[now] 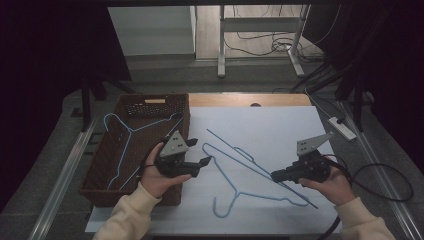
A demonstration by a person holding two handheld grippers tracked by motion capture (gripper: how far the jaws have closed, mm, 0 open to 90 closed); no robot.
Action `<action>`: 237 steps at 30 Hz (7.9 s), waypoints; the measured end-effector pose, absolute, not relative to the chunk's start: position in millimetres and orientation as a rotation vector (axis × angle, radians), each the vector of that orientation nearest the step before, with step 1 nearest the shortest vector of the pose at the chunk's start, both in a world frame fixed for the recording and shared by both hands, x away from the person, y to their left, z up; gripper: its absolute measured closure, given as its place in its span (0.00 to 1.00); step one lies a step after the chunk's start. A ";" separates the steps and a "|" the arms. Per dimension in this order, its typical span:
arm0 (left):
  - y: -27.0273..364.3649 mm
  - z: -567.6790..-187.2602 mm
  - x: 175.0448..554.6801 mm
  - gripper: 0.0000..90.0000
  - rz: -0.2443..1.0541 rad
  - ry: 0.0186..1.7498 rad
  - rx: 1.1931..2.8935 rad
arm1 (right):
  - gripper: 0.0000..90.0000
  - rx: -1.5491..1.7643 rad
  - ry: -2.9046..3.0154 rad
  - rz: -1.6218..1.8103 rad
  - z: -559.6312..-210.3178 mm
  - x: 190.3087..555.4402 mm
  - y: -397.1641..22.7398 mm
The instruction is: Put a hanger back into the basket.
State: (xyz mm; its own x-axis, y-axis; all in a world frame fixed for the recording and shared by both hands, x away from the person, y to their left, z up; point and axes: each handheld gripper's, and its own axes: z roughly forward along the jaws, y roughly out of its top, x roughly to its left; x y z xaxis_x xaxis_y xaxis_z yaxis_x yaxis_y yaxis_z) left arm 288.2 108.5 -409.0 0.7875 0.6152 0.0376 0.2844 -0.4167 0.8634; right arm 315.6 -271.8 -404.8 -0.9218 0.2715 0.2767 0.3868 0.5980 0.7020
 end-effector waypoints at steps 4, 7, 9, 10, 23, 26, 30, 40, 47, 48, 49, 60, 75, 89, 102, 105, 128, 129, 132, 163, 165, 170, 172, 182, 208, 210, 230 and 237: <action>90.6 -412.7 299.8 0.33 0.427 0.626 2.077 | 0.98 -0.538 -2.664 -1.222 -403.1 313.1 -274.3; 79.4 -414.1 305.0 0.33 0.434 0.591 2.112 | 0.98 -0.525 -2.646 -1.227 -401.9 311.8 -275.9; 71.2 -414.7 308.3 0.33 0.434 0.563 2.139 | 0.98 -0.520 -2.643 -1.225 -401.1 311.1 -276.6; 67.2 -415.1 309.7 0.33 0.442 0.549 2.150 | 0.98 -0.520 -2.640 -1.224 -400.8 311.0 -277.0; 35.2 -420.0 315.1 0.70 0.542 0.354 2.308 | 0.98 -0.481 -2.602 -1.228 -402.0 312.0 -282.2; 33.2 -421.3 310.8 0.78 0.579 0.302 2.360 | 0.98 -0.492 -2.601 -1.231 -403.8 315.1 -285.2; 34.5 -422.8 306.9 0.88 0.551 0.263 2.429 | 0.98 -0.535 -2.627 -1.238 -406.4 323.0 -288.0; 48.1 -420.4 301.5 0.98 0.423 0.360 2.447 | 0.82 -0.678 -2.722 -1.384 -409.4 340.2 -283.4; 58.2 -414.0 301.7 0.98 0.395 0.488 2.390 | 0.53 -0.860 -2.677 -1.638 -404.4 336.1 -294.2; 59.5 -413.0 301.3 0.98 0.396 0.504 2.381 | 0.52 -0.885 -2.672 -1.679 -403.4 334.1 -296.9; 59.5 -413.0 301.3 0.98 0.396 0.504 2.381 | 0.52 -0.885 -2.672 -1.679 -403.4 334.1 -296.9; 84.3 -391.3 303.1 0.98 0.347 0.642 2.254 | 0.40 -1.032 -2.659 -1.863 -409.6 310.1 -318.6; 128.0 -352.7 300.2 0.98 0.377 0.750 2.071 | 0.38 -1.073 -2.651 -1.821 -434.8 301.2 -329.4; 223.3 -354.3 290.0 0.98 0.481 0.977 1.964 | 0.38 -1.080 -2.678 -1.723 -451.8 300.7 -325.0; 283.3 -372.0 286.6 0.98 0.551 1.137 1.892 | 0.38 -1.091 -2.676 -1.696 -457.9 302.8 -324.3; 289.0 -376.5 286.9 0.98 0.559 1.157 1.891 | 0.38 -1.089 -2.679 -1.690 -458.5 302.8 -324.2; 326.2 -407.7 283.6 0.98 0.562 1.266 1.906 | 0.38 -1.096 -2.670 -1.686 -459.5 302.6 -325.4; 327.1 -408.7 283.9 0.98 0.560 1.270 1.906 | 0.38 -1.095 -2.673 -1.684 -459.7 302.7 -325.2; 327.8 -412.0 285.0 0.98 0.549 1.280 1.909 | 0.38 -1.092 -2.672 -1.682 -459.9 302.7 -324.7; 301.9 -452.8 313.6 0.87 0.432 1.456 2.124 | 0.38 -1.094 -2.686 -1.660 -461.7 302.6 -324.2; 300.4 -452.2 313.5 0.79 0.472 1.449 2.130 | 0.37 -1.095 -2.681 -1.662 -461.6 302.5 -324.2; 298.1 -441.8 306.6 0.51 0.566 1.375 2.057 | 0.37 -1.087 -2.676 -1.666 -461.1 302.1 -323.2; 296.3 -433.3 301.6 0.43 0.584 1.335 2.026 | 0.37 -1.088 -2.678 -1.661 -461.4 302.1 -322.9; 272.3 -403.3 277.5 0.33 0.494 1.104 1.918 | 0.36 -1.111 -2.687 -1.652 -462.3 303.2 -322.9; 205.3 -421.9 254.2 0.32 0.366 0.910 1.898 | 0.36 -1.108 -2.750 -1.573 -467.9 300.3 -316.4; 203.1 -423.2 253.7 0.33 0.365 0.906 1.904 | 0.36 -1.107 -2.752 -1.570 -468.0 299.7 -315.2; 198.3 -424.1 250.9 0.33 0.374 0.895 1.902 | 0.35 -1.095 -2.761 -1.525 -468.9 296.8 -302.4; 198.7 -425.4 251.5 0.33 0.369 0.896 1.902 | 0.34 -1.113 -2.740 -1.497 -467.8 295.9 -292.9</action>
State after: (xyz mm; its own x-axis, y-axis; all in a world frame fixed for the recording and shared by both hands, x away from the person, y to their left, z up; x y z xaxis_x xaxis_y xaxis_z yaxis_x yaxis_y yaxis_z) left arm 251.5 198.7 -425.4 0.6836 0.7201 -0.1188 0.4279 -0.2636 0.8646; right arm 295.9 -292.9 -467.8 -0.7611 0.6289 0.1588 0.4733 0.3712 0.7989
